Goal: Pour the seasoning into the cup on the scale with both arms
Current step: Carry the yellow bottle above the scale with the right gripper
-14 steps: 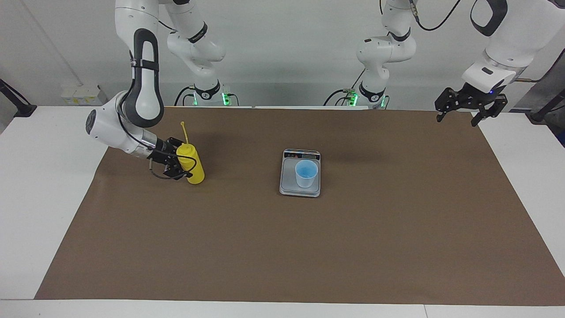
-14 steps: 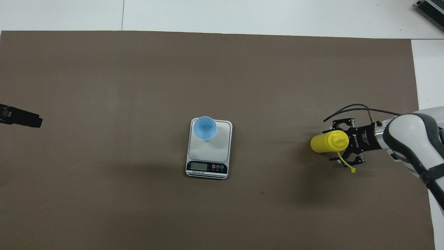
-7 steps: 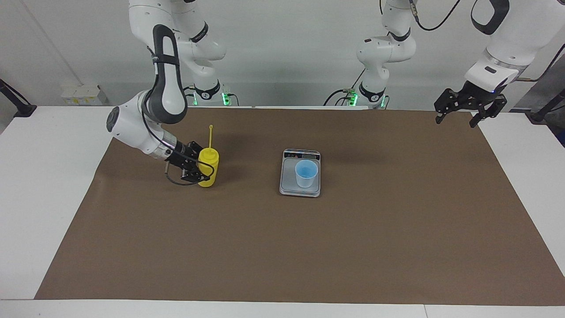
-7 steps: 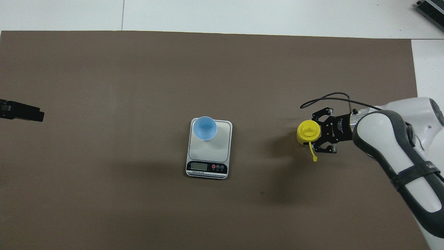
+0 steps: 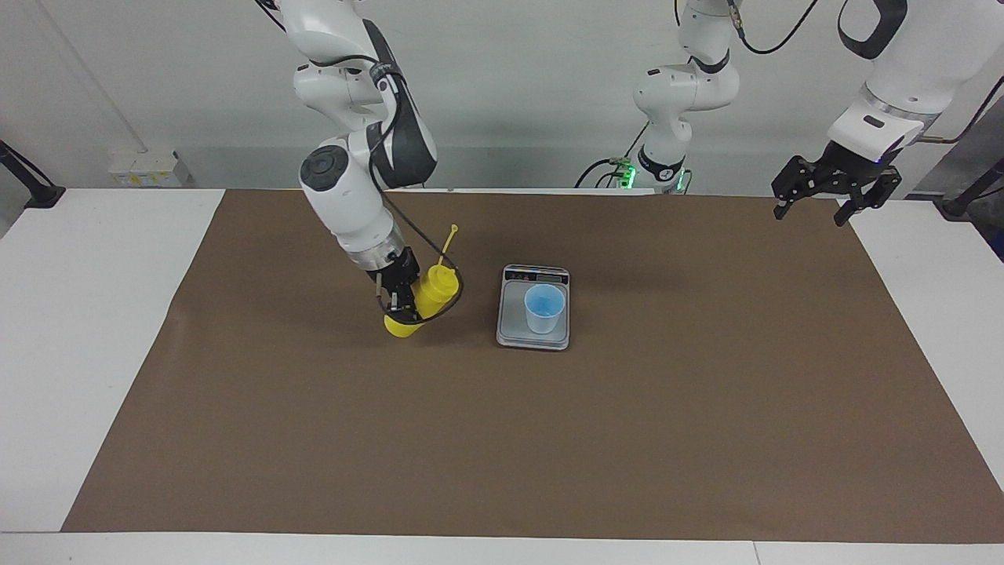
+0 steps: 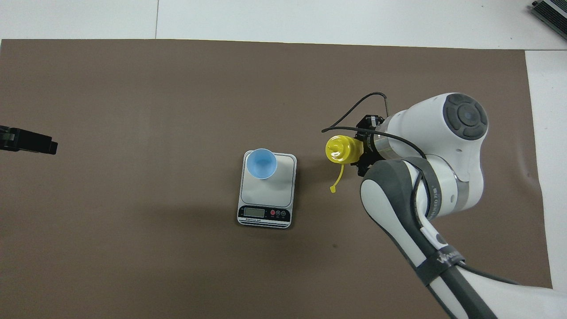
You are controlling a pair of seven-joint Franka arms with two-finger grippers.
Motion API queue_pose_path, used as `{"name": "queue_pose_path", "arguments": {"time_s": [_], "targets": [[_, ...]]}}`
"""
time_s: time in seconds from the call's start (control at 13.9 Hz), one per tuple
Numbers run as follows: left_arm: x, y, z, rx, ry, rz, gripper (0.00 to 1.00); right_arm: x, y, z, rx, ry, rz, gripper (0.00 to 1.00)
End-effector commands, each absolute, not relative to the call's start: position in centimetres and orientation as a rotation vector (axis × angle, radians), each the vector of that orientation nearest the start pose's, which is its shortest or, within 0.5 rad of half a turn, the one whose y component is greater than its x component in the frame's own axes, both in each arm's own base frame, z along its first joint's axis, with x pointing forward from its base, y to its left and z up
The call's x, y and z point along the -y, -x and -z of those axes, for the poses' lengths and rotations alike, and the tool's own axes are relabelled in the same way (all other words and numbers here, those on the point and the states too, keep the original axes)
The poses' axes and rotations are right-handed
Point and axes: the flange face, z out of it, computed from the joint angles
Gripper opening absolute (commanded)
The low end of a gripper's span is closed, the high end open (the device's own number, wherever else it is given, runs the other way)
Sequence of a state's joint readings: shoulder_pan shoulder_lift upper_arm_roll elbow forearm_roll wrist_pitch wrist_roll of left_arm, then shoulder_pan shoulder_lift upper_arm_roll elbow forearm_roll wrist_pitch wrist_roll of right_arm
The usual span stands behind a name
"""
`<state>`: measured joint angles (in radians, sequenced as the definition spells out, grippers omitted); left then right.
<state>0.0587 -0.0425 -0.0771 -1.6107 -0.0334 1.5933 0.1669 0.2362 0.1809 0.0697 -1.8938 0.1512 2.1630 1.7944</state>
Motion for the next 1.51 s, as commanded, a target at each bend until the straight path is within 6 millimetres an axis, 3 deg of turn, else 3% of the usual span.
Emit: {"name": "queue_pose_path", "arguments": {"time_s": [0.0, 0.14, 0.36, 0.65, 0.93, 1.0, 1.15, 1.29, 1.43], "targets": [[1.7, -53.6, -63.0, -0.281, 3.169, 0.046, 1.0, -22.2, -60.3, -44.5, -2.153, 2.121, 0.078, 0.0], [1.2, -53.6, -63.1, -0.267, 3.171, 0.046, 1.0, -24.6, -61.6, -46.6, -2.145, 2.13, 0.196, 0.0], [0.9, -53.6, -63.1, -0.257, 3.171, 0.046, 1.0, -29.4, -61.8, -47.0, -2.09, 2.224, 0.342, 0.0], [1.0, -53.6, -63.1, -0.262, 3.171, 0.046, 1.0, -32.6, -61.4, -45.8, -2.003, 2.421, 0.652, 0.0], [0.9, -53.6, -63.1, -0.257, 3.171, 0.046, 1.0, -37.2, -59.2, -43.1, -1.861, 2.58, 0.918, 0.0], [0.9, -53.6, -63.1, -0.257, 3.171, 0.046, 1.0, -38.6, -58.5, -43.1, -1.827, 2.574, 1.06, 0.0], [0.9, -53.6, -63.0, -0.257, 3.171, 0.044, 1.0, -40.2, -57.7, -43.2, -1.764, 2.541, 1.231, 0.0], [1.0, -53.7, -62.8, -0.259, 3.172, 0.037, 1.0, -40.4, -57.2, -43.0, -1.706, 2.564, 1.386, 0.0], [1.0, -53.7, -62.6, -0.262, 3.172, 0.029, 1.0, -41.1, -55.8, -41.7, -1.651, 2.613, 1.503, 0.0]]}}
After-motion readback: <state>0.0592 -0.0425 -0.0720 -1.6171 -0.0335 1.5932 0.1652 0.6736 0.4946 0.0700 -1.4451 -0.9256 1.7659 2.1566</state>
